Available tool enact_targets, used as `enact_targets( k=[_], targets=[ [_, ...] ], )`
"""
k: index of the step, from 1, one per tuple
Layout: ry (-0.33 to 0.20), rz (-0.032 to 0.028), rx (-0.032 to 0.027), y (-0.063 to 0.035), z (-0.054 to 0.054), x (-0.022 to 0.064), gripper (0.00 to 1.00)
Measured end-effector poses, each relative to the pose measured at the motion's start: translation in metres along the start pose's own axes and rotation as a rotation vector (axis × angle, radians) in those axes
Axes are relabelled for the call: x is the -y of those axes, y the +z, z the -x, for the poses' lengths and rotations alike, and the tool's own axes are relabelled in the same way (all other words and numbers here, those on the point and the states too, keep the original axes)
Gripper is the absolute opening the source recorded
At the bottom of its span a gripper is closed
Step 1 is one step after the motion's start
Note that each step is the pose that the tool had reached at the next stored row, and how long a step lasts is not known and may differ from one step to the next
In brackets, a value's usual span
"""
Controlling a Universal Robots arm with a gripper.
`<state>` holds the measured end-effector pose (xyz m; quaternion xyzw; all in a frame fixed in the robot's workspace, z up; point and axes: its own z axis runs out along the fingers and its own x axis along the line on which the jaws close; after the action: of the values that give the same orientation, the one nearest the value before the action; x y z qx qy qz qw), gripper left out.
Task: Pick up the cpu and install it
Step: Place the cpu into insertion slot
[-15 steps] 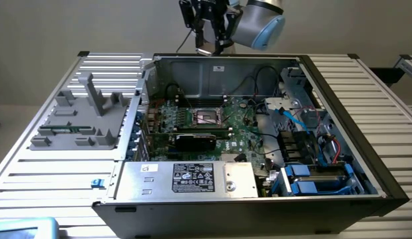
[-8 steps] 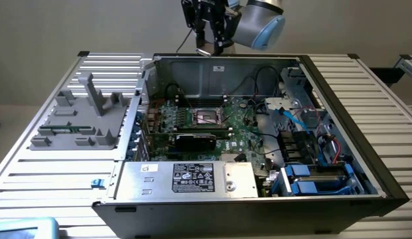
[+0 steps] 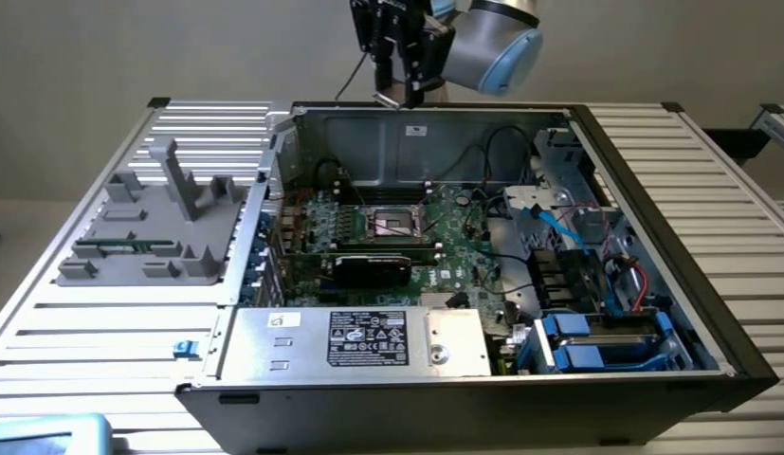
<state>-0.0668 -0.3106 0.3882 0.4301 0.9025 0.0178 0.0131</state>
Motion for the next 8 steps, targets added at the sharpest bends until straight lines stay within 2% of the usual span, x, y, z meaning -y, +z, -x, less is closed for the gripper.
enact_targets(
  k=[3,8],
  targets=[
    [0.043,-0.002,0.0006,0.0001,0.0,0.0,0.55],
    [0.099,-0.0161,-0.0076,0.0001,0.0,0.0,0.55]
  ],
)
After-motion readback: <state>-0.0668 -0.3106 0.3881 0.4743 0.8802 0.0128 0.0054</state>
